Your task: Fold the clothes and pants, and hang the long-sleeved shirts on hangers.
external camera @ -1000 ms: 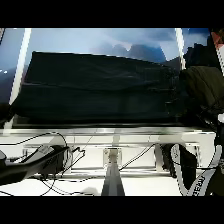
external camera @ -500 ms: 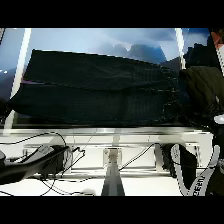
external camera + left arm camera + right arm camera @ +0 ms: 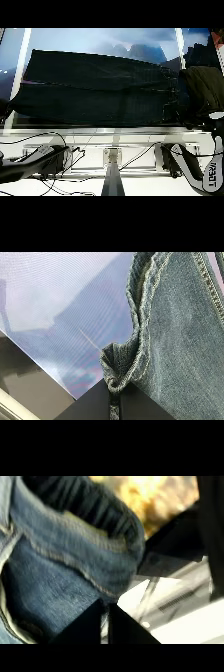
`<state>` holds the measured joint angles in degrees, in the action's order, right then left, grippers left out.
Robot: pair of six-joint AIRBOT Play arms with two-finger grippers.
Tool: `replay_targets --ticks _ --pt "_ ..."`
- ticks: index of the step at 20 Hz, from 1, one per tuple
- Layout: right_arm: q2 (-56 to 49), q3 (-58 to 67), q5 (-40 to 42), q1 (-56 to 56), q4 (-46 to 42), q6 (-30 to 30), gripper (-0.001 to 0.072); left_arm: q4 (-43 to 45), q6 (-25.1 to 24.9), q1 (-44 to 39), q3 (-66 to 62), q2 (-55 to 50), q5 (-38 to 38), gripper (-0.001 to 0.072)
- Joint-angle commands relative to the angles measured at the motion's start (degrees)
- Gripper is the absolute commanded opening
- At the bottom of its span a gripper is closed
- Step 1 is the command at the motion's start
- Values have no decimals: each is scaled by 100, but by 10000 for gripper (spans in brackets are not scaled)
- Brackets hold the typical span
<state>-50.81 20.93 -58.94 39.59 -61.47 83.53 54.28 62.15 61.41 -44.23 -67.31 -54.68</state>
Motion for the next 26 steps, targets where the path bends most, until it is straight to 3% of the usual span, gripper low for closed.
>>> replay_targets --ticks 1,4,6,9,13,16,19,21,26 --pt "-201 210 221 -7 308 -232 18 -105 -7 0 -35 39 -101 19" --pt "186 820 -597 -4 -157 -341 17 -114 -13 4 -240 323 -352 20" --pt "774 1263 -1355 4 -761 -302 17 -68 -271 9 -306 671 -494 20" --pt "1836 1836 -2256 4 -1635 -55 17 -74 -264 -2 -306 999 -485 19" --pt "2647 2361 -2304 0 -2153 601 17 256 -354 -201 -306 962 -415 17" --pt "2459 2389 -1799 0 -1937 754 17 273 -323 -717 -337 927 278 14" --pt "1812 2389 -1047 0 -1239 752 17 275 184 -1676 -715 669 1351 12" --pt "1204 2389 -466 0 -785 752 17 275 249 -2382 -1191 170 1860 13" --pt "-175 2396 1032 -190 278 752 17 273 1375 -3539 -2669 -1639 2520 13"
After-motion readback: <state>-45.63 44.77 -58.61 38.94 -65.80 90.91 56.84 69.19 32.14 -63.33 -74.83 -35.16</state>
